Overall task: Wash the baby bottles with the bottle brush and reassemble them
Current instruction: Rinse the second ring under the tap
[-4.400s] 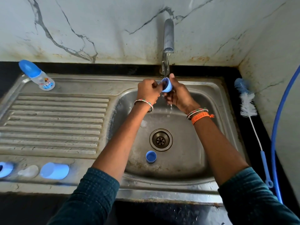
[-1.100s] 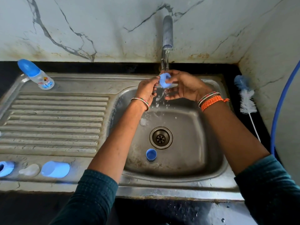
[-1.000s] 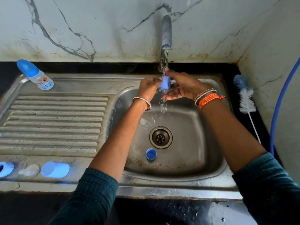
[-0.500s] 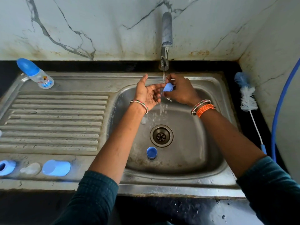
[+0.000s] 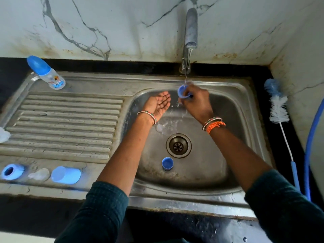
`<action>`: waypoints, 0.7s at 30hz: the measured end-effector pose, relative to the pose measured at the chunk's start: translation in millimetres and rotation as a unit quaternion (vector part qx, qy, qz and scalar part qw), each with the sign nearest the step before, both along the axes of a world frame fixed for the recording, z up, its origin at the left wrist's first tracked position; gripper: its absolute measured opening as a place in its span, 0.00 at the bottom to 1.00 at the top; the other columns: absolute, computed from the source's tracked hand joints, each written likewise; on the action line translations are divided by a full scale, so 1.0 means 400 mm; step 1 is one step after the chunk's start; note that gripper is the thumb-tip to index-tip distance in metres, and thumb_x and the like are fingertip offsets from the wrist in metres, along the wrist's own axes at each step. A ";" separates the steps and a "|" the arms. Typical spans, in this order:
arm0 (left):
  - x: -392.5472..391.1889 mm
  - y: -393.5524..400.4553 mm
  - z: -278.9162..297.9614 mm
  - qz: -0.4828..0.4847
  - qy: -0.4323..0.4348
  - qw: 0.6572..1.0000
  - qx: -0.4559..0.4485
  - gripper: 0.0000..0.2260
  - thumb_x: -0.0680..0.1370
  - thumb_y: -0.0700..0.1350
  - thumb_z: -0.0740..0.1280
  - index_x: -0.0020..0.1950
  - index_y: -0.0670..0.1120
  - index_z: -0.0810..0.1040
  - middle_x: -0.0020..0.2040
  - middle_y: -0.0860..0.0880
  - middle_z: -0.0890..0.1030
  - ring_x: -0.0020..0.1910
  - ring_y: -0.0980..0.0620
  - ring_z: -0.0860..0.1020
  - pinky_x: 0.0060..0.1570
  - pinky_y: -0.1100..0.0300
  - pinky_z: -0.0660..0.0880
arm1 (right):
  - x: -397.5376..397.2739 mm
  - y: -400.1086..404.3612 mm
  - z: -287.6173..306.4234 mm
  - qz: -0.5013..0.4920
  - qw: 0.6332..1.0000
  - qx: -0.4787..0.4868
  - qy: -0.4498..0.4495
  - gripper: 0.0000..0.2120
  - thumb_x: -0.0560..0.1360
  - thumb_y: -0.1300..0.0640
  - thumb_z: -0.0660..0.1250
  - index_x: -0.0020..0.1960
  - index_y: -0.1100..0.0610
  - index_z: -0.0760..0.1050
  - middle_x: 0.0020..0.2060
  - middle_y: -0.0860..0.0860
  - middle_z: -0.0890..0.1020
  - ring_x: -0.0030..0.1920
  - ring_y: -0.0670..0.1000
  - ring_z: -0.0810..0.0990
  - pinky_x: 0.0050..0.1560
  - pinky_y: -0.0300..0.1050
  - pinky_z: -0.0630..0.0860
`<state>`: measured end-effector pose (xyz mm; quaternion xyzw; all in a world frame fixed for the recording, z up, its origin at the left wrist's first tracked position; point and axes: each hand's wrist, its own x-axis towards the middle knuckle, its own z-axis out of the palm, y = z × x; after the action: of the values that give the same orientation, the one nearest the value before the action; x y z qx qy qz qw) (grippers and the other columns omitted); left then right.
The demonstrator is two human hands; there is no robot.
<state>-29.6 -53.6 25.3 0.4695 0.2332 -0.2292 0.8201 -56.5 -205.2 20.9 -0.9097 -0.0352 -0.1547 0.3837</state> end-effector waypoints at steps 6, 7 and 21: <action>-0.003 -0.042 0.026 -0.075 -0.061 0.995 -0.034 0.09 0.80 0.40 0.57 0.48 0.44 0.77 0.32 0.49 0.81 0.35 0.53 0.78 0.36 0.62 0.76 | 0.032 0.025 0.062 -0.044 0.948 0.257 0.183 0.16 0.78 0.49 0.65 0.39 0.61 0.78 0.31 0.57 0.82 0.30 0.51 0.80 0.35 0.46 0.79; -0.003 -0.049 0.032 -0.093 -0.087 0.991 -0.033 0.09 0.81 0.40 0.57 0.47 0.44 0.76 0.30 0.49 0.79 0.31 0.53 0.76 0.31 0.62 0.75 | 0.034 0.027 0.070 -0.045 0.920 0.323 0.215 0.20 0.80 0.48 0.60 0.38 0.60 0.78 0.26 0.55 0.81 0.25 0.51 0.79 0.30 0.44 0.78; -0.016 -0.037 0.011 -0.035 -0.318 0.927 0.198 0.16 0.70 0.26 0.68 0.44 0.46 0.72 0.36 0.47 0.79 0.34 0.59 0.78 0.37 0.66 0.76 | 0.020 0.039 0.081 -0.022 0.898 0.372 0.234 0.15 0.80 0.55 0.61 0.53 0.67 0.77 0.41 0.56 0.80 0.40 0.48 0.78 0.44 0.41 0.76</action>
<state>-36.1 -68.4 29.6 0.6782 -0.0154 -0.0459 0.7333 -48.4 -189.4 53.4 -0.7113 0.1360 0.0521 0.6876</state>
